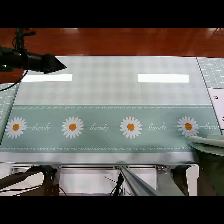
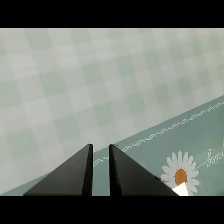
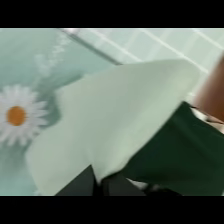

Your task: Fold the shirts.

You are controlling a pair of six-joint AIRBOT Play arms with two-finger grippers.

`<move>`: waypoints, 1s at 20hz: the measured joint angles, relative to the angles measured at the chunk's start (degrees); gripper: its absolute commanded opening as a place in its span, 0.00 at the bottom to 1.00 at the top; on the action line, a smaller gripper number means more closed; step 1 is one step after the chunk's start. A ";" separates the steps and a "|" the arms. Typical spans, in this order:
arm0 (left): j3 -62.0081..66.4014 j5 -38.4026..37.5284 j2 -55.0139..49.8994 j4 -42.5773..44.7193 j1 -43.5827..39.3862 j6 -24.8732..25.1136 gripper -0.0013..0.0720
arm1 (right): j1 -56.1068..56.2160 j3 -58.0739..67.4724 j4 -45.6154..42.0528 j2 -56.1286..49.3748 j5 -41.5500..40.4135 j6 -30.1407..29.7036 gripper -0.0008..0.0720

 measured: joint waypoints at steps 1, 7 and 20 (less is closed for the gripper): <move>0.00 0.37 -0.48 -0.11 0.00 0.09 0.24 | -0.44 0.00 -3.13 0.04 0.24 -0.13 0.03; 0.00 2.58 -1.88 -0.09 0.07 0.85 0.24 | -1.42 0.00 -13.49 0.28 0.61 -0.57 0.03; 0.00 5.73 -2.08 -0.11 0.07 1.03 0.24 | -1.55 0.00 -18.29 0.39 0.79 -6.40 0.13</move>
